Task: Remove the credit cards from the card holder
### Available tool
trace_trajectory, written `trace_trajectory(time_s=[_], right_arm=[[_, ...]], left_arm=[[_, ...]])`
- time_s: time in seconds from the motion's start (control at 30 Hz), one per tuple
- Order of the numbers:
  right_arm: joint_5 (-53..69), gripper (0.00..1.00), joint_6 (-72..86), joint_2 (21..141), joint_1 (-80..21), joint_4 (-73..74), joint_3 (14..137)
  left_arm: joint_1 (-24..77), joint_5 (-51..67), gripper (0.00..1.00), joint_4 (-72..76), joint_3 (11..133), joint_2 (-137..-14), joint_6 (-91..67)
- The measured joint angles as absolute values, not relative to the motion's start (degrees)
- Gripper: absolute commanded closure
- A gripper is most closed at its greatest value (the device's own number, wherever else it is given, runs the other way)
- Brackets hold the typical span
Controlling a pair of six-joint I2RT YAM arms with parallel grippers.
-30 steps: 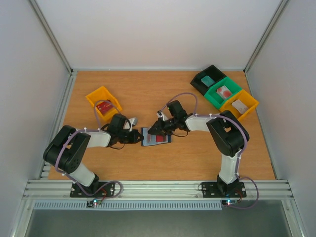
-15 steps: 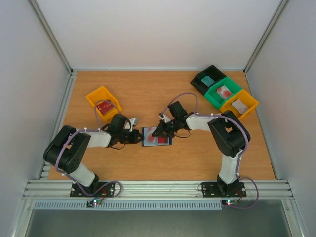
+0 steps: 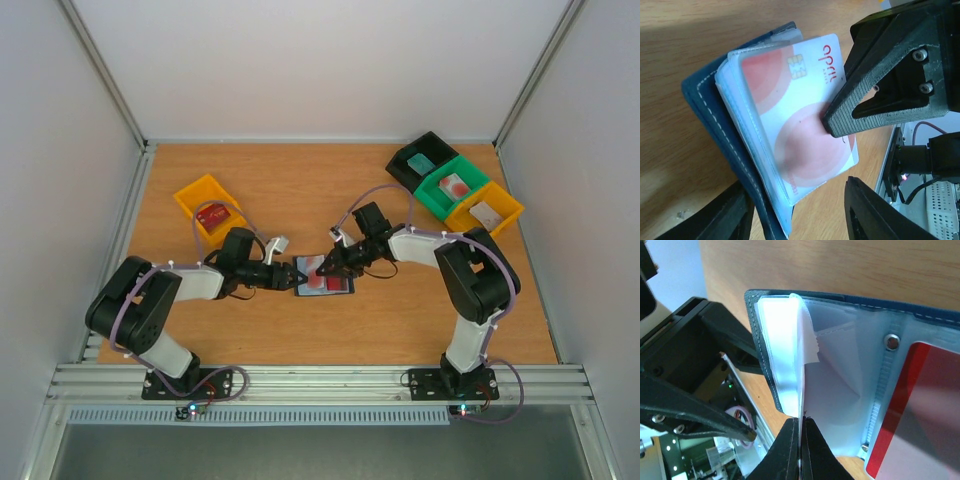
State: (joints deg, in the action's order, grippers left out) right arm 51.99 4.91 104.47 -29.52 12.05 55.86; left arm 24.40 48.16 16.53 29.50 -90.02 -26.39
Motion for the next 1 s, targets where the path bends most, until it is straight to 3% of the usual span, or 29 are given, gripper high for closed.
trace_trajectory(time_s=[0.23, 0.47, 0.73, 1.0], right_arm=[[54.59, 0.99, -0.80, 103.48, -30.06, 13.23, 55.86], [57.69, 0.96, -5.32, 101.27, -29.98, 14.24, 55.86], [57.45, 0.74, -9.10, 95.72, -29.61, 17.30, 55.81], [57.47, 0.71, -10.09, 84.68, -29.19, 18.85, 55.81]], left_arm=[[24.40, 48.97, 0.65, 17.91, 29.50, -90.08, -27.66], [23.92, 53.74, 0.99, 23.73, 27.94, -89.93, -29.28], [23.90, 57.78, 1.00, 28.53, 26.11, -83.40, -30.11], [24.38, 59.24, 1.00, 34.26, 25.17, -75.59, -27.97]])
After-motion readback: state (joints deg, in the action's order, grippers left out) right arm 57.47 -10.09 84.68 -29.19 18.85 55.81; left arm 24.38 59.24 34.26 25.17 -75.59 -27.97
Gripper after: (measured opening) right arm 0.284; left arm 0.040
